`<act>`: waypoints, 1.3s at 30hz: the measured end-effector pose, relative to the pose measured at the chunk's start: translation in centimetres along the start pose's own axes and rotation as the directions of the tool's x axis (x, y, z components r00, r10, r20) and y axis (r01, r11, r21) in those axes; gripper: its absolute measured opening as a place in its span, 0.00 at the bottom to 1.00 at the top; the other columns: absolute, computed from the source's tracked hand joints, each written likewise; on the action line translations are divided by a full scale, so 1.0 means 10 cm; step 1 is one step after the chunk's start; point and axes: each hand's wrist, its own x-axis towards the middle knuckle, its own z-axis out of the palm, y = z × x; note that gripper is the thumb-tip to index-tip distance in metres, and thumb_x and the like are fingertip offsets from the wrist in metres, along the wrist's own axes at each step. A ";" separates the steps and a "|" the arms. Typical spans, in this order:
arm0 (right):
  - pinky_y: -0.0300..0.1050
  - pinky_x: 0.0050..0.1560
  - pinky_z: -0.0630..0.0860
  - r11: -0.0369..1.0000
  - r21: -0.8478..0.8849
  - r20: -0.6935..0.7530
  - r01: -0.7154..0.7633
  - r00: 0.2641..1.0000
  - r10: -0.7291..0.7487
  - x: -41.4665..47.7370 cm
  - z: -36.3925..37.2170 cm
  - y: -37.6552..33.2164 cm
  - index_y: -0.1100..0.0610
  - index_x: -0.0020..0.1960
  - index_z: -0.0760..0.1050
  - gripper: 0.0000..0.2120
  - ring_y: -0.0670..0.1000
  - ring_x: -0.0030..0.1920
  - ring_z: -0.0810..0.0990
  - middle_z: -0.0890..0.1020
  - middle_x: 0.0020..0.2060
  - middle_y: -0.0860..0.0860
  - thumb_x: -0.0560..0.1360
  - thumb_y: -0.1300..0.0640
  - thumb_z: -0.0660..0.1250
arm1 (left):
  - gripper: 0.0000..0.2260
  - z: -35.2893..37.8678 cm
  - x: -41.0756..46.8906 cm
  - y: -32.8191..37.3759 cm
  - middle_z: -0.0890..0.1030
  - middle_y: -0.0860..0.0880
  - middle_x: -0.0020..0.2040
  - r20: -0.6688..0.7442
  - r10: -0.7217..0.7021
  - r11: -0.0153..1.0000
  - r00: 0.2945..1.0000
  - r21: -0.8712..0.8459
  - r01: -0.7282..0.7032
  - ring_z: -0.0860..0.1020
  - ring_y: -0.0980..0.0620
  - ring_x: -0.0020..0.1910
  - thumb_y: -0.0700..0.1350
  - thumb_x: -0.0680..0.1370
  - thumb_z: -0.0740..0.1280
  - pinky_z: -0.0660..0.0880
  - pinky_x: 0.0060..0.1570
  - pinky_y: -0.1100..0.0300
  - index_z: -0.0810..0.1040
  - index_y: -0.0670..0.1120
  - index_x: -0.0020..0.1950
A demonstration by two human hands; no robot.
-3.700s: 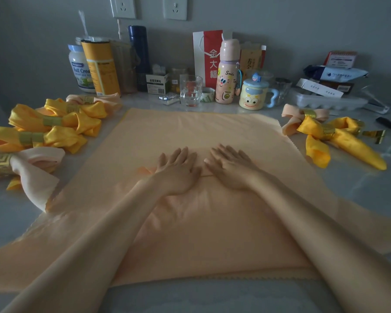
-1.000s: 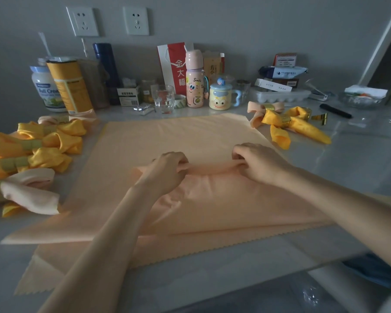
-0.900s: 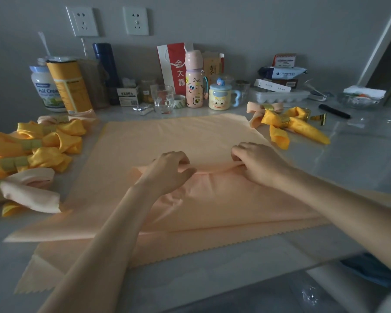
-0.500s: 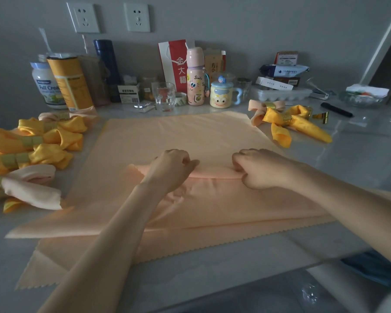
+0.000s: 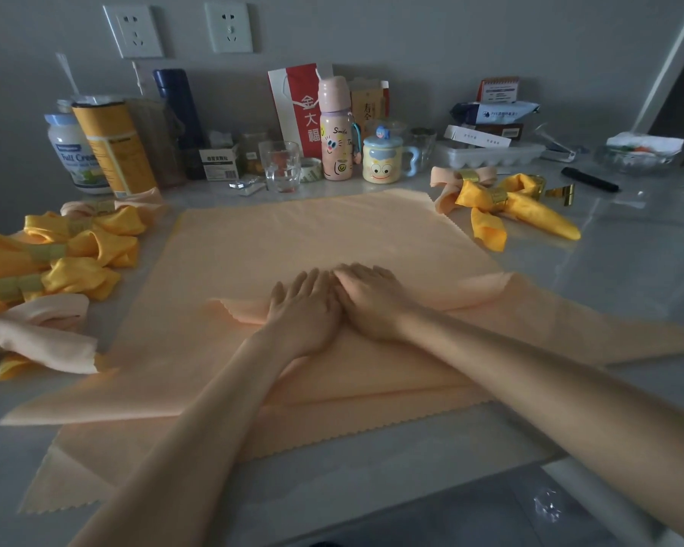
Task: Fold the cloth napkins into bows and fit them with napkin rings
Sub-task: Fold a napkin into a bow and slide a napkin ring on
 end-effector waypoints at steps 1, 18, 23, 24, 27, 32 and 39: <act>0.49 0.71 0.52 1.000 -0.001 0.031 -0.024 0.999 0.024 -0.01 0.00 0.02 0.58 0.73 0.58 0.22 0.52 0.74 0.57 0.60 0.74 0.55 0.82 0.51 0.46 | 0.24 0.01 0.01 0.00 0.46 0.50 0.78 0.010 -0.022 1.000 1.000 -0.006 0.022 0.45 0.52 0.76 0.51 0.82 0.45 0.41 0.74 0.51 0.46 0.46 0.78; 0.39 0.68 0.57 0.978 0.134 0.090 -0.157 0.985 0.146 -0.45 -0.36 0.84 0.55 0.72 0.63 0.24 0.51 0.72 0.63 0.65 0.72 0.53 0.80 0.48 0.57 | 0.17 -0.30 -0.02 -0.20 0.75 0.48 0.63 0.091 0.168 0.903 0.982 -0.413 -0.116 0.72 0.53 0.60 0.44 0.77 0.67 0.66 0.49 0.68 0.74 0.43 0.65; 0.38 0.55 0.68 0.988 0.150 0.093 -0.042 0.995 0.028 -0.53 -0.52 0.73 0.56 0.60 0.75 0.16 0.49 0.58 0.74 0.77 0.57 0.50 0.74 0.53 0.67 | 0.17 -0.28 0.00 -0.13 0.75 0.46 0.63 -0.026 0.137 0.963 0.990 -0.229 -0.139 0.72 0.47 0.61 0.44 0.76 0.68 0.64 0.52 0.63 0.74 0.43 0.63; 0.40 0.53 0.68 0.994 0.107 0.085 -0.023 0.996 0.014 -0.52 -0.52 0.73 0.56 0.59 0.76 0.15 0.50 0.57 0.74 0.78 0.55 0.50 0.74 0.53 0.68 | 0.16 -0.26 0.00 -0.12 0.75 0.45 0.62 -0.052 0.134 0.965 0.990 -0.220 -0.142 0.72 0.47 0.60 0.44 0.75 0.68 0.64 0.50 0.63 0.75 0.43 0.62; 0.44 0.51 0.71 0.996 0.078 0.018 -0.040 0.999 0.039 -0.50 -0.52 0.73 0.55 0.53 0.76 0.12 0.50 0.52 0.75 0.79 0.50 0.50 0.72 0.51 0.69 | 0.13 -0.23 0.00 -0.11 0.78 0.45 0.57 -0.147 0.135 0.964 0.980 -0.207 -0.164 0.74 0.46 0.56 0.42 0.74 0.69 0.63 0.45 0.63 0.77 0.43 0.58; 0.43 0.40 0.63 0.999 -0.033 -0.123 0.009 0.992 -0.013 -0.48 -0.48 0.70 0.52 0.44 0.67 0.08 0.54 0.48 0.75 0.75 0.44 0.48 0.71 0.59 0.66 | 0.07 -0.17 0.00 -0.09 0.79 0.47 0.48 -0.260 0.165 0.961 0.952 -0.174 -0.214 0.78 0.43 0.47 0.40 0.72 0.69 0.75 0.46 0.51 0.72 0.49 0.47; 0.48 0.45 0.66 0.925 -0.334 -0.079 0.179 0.973 -0.216 -0.54 -0.49 0.67 0.60 0.49 0.71 0.08 0.58 0.48 0.74 0.74 0.48 0.56 0.70 0.61 0.67 | 0.14 -0.23 -0.05 -0.03 0.78 0.52 0.37 -0.220 0.099 0.936 0.970 -0.309 -0.165 0.80 0.47 0.37 0.56 0.76 0.64 0.76 0.41 0.55 0.75 0.45 0.44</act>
